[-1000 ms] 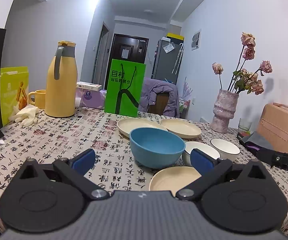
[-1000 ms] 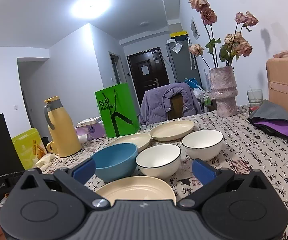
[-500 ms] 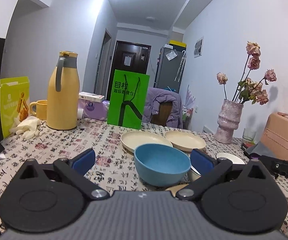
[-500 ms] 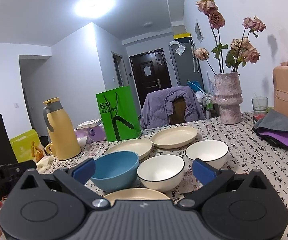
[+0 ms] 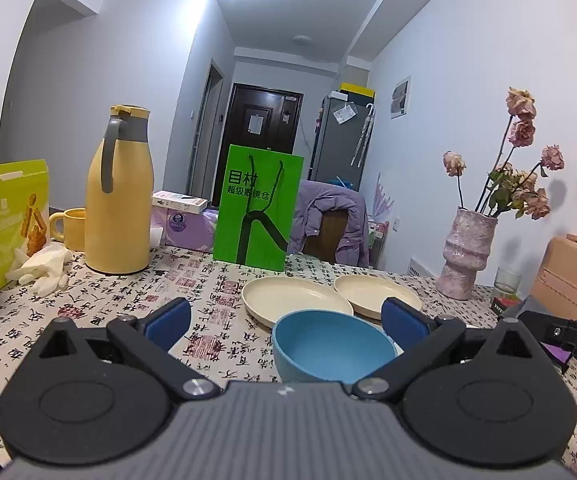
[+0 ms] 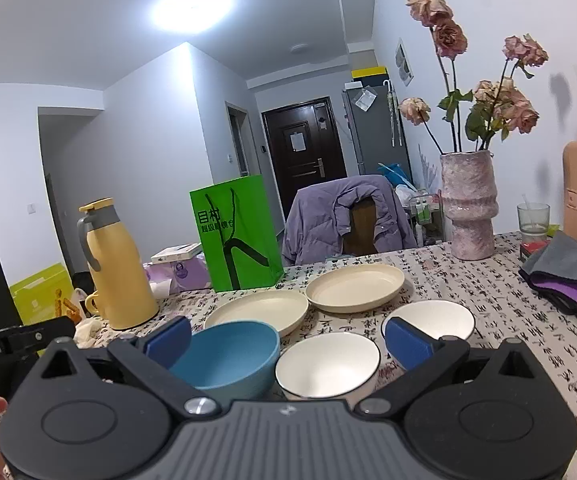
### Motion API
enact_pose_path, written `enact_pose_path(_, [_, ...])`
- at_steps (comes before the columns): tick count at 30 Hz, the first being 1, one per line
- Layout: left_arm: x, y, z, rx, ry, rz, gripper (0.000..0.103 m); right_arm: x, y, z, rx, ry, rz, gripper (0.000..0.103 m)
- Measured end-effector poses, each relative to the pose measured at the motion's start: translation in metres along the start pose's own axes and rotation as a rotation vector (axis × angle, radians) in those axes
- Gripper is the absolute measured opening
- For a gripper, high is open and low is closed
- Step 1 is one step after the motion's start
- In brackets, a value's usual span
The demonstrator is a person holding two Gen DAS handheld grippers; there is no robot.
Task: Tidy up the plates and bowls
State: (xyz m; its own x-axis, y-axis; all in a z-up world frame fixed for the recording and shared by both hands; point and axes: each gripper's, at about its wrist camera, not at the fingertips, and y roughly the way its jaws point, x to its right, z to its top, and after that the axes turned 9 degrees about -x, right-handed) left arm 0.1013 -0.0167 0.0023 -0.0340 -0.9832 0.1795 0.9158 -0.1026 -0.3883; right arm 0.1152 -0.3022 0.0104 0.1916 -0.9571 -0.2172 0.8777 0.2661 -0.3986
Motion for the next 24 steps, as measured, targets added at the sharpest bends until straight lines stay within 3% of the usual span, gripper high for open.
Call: enact_pose_path(24, [-0.011, 0.056, 0.054, -0.013, -0.062, 0.009, 0.103, 0.005, 0.066, 0.051, -0.069, 0.028, 0.027, 0.103])
